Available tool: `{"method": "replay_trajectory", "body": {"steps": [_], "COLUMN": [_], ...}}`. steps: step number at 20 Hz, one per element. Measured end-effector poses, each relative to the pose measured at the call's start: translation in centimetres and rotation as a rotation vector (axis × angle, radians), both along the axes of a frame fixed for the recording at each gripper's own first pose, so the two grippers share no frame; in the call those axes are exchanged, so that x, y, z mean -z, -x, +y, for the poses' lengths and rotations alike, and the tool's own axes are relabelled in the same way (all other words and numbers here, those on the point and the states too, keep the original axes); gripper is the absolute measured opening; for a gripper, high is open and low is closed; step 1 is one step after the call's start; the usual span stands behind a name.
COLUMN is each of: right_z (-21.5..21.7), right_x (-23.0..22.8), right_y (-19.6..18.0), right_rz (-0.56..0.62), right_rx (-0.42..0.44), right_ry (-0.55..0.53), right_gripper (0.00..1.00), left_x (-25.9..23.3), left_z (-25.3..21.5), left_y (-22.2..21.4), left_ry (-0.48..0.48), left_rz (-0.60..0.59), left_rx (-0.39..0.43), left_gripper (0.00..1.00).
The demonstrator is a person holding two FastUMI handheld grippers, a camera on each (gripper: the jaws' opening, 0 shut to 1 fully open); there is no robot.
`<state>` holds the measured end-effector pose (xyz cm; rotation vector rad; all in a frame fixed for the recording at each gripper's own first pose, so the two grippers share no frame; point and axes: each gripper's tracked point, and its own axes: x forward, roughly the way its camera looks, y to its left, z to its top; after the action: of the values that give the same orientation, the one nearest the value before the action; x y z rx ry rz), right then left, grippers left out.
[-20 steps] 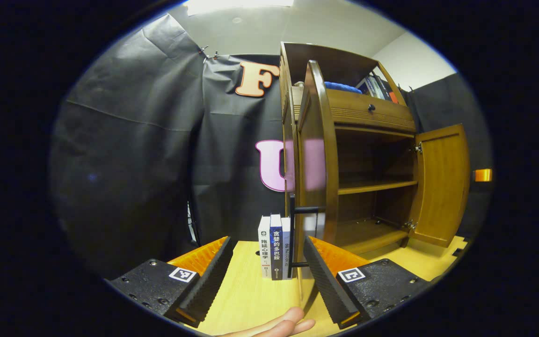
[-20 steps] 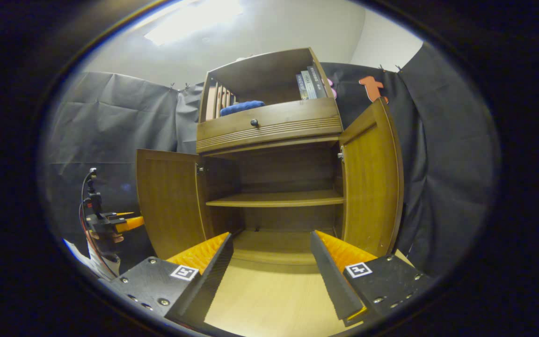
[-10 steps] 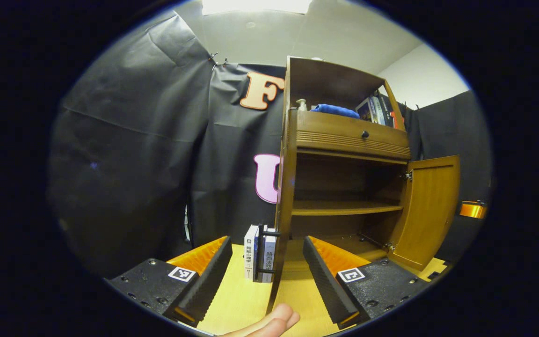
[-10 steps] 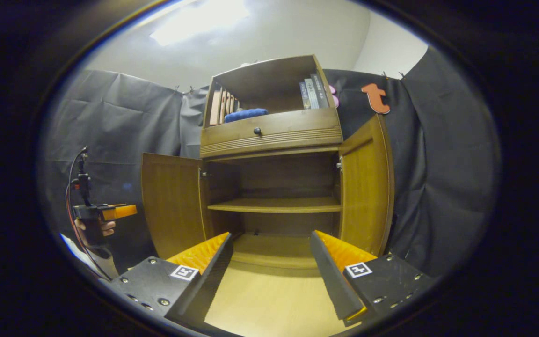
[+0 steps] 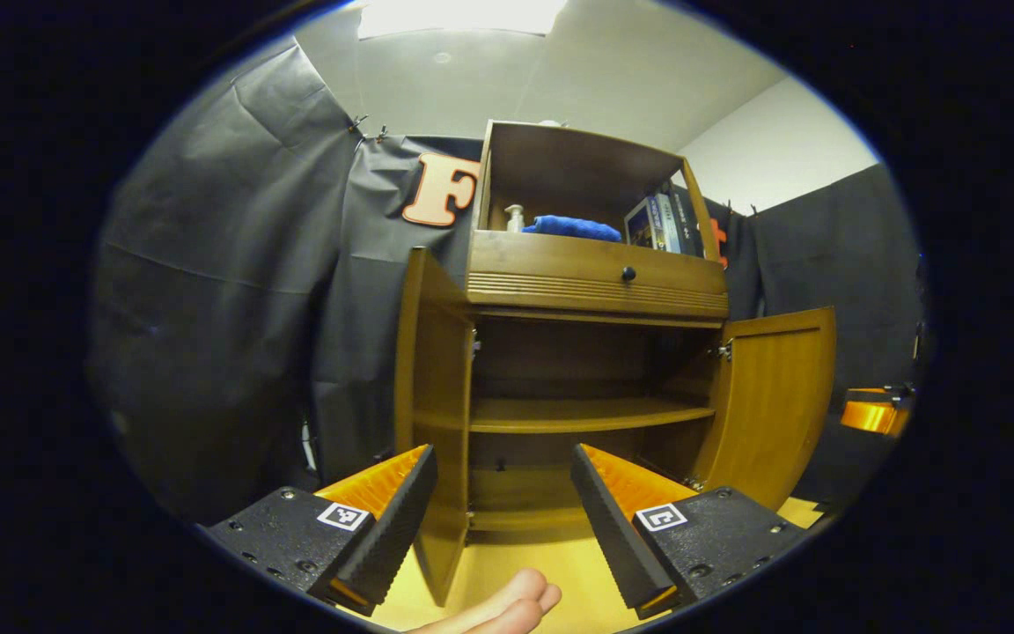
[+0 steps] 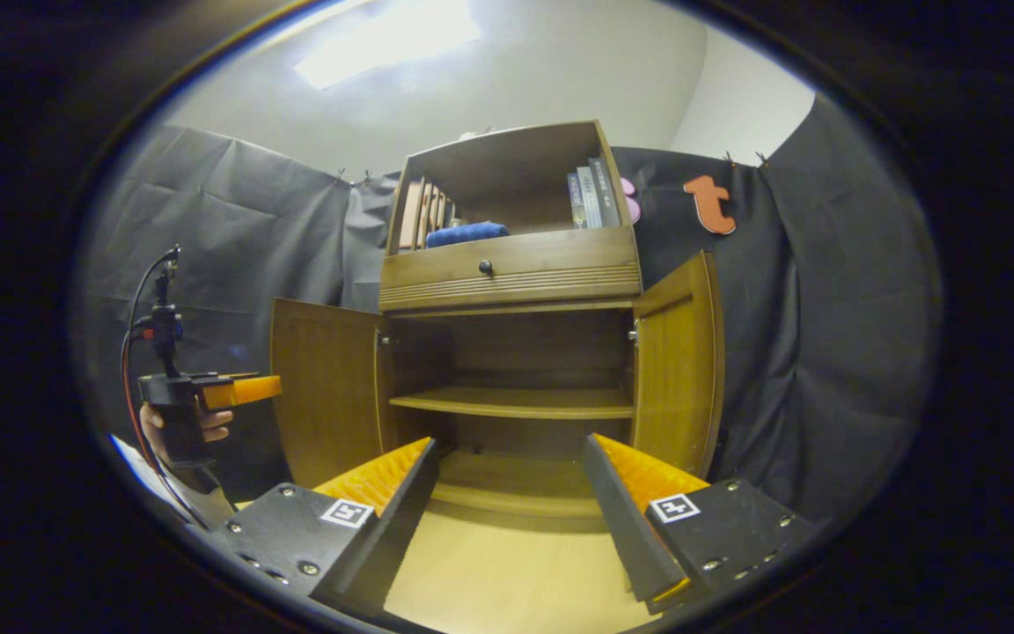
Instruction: Open the right door of the double-door shoe cabinet with the right hand, and open the left door with the left hand.
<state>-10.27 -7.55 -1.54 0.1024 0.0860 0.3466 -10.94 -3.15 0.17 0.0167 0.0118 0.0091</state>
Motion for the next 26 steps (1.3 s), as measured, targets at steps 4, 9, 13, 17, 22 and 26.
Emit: {"method": "replay_trajectory", "body": {"steps": [4, 9, 13, 17, 22, 26], "right_z": [0.6, 1.9, 2.2, 3.0, 4.3, 5.1], "right_x": [-0.3, -0.5, -0.8, -0.8, -0.2, 1.0], "right_y": [-1.6, -3.0, -4.0, -5.0, -5.9, -7.0], "right_rz": [0.003, -0.015, -0.009, 0.002, -0.002, 0.022], "right_rx": [-0.006, 0.016, 0.07, 0.09, 0.1, 0.107], "right_ry": [-0.018, 0.039, 0.031, 0.024, -0.002, 0.016], "right_gripper": [0.98, 0.95, 0.97, 0.95, 0.95, 0.97], "left_x": [0.5, 1.9, 2.0, 3.0, 5.0, 4.8], "left_z": [-3.1, -5.8, -8.4, -11.3, -11.9, -12.1], "left_y": [-2.6, -5.9, -7.4, -8.3, -8.9, -9.4], "left_ry": [-0.044, 0.007, -0.009, -0.009, -0.059, -0.076], "left_rz": [0.0, 0.036, 0.013, -0.002, 0.072, 0.052], "left_rx": [0.021, 0.032, 0.081, 0.142, 0.143, 0.116], "left_gripper": [0.9, 0.96, 0.92, 0.92, 0.96, 0.96]}}
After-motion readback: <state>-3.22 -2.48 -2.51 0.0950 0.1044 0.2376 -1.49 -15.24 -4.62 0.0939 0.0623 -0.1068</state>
